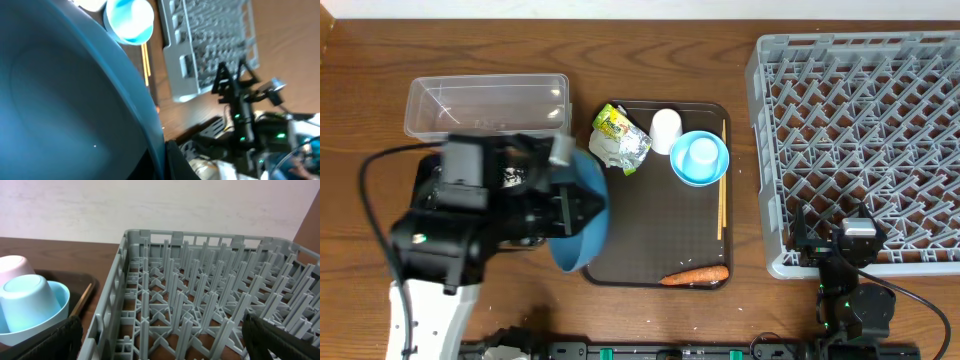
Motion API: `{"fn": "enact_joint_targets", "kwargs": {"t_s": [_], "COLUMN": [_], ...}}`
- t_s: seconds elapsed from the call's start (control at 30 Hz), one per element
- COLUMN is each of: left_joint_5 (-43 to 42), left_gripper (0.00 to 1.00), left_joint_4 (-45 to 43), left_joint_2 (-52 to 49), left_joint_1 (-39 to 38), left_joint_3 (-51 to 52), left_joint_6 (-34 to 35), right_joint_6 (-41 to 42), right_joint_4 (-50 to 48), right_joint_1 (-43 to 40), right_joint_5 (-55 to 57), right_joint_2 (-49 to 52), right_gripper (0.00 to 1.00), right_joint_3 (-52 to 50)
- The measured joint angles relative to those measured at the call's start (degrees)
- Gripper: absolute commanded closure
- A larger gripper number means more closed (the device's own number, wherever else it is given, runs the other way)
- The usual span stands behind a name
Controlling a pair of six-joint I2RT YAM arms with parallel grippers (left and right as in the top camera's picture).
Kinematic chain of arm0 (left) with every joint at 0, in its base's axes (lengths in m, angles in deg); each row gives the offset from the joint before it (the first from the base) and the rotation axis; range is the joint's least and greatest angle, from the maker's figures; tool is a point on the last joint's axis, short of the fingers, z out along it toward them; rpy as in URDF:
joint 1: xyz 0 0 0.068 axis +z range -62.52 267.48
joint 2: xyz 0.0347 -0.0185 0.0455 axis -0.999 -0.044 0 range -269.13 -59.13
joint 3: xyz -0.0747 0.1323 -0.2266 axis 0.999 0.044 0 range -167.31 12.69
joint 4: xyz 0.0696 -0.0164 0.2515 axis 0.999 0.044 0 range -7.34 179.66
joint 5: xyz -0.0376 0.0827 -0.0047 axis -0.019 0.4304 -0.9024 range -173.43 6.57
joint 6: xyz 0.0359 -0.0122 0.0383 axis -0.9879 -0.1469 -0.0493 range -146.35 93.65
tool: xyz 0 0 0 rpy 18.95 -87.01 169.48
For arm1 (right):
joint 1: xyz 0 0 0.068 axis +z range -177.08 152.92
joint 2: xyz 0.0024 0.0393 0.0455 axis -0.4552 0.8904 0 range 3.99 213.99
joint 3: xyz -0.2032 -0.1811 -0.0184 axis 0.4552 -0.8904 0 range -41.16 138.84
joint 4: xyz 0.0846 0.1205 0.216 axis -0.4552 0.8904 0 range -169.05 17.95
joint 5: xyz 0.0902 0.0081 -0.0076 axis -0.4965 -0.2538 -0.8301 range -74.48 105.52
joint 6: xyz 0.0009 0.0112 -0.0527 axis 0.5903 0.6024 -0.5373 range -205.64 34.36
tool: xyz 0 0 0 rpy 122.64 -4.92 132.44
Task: Sort waste into correct bins and load items into the dishwasher rack
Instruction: 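Carry the empty blue bowl back and set it on the brown tray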
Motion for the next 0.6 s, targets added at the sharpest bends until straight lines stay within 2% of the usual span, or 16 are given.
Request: {"fn": "enact_joint_targets", "kwargs": {"t_s": [0.17,0.4,0.6], "left_joint_5": [8.68,23.28,28.74], "left_gripper": [0.94,0.94,0.94], "left_joint_4": [-4.74,-6.40,-14.71], "left_joint_2": [-3.23,-13.05,-23.61], "left_joint_1": [-11.91,-25.44,-31.43], "left_joint_3": [0.02,0.02,0.02], "left_joint_6": [6.19,15.17,16.61], "right_joint_6": [-0.02,0.00,0.00], "right_joint_4": [0.00,0.00,-0.02], "right_joint_1": [0.00,0.00,0.00], "right_joint_5": [0.00,0.00,0.00], "right_joint_2": [0.00,0.00,0.00], "right_gripper": [0.01,0.01,0.01], "right_joint_3": [0.00,0.00,0.00]}}
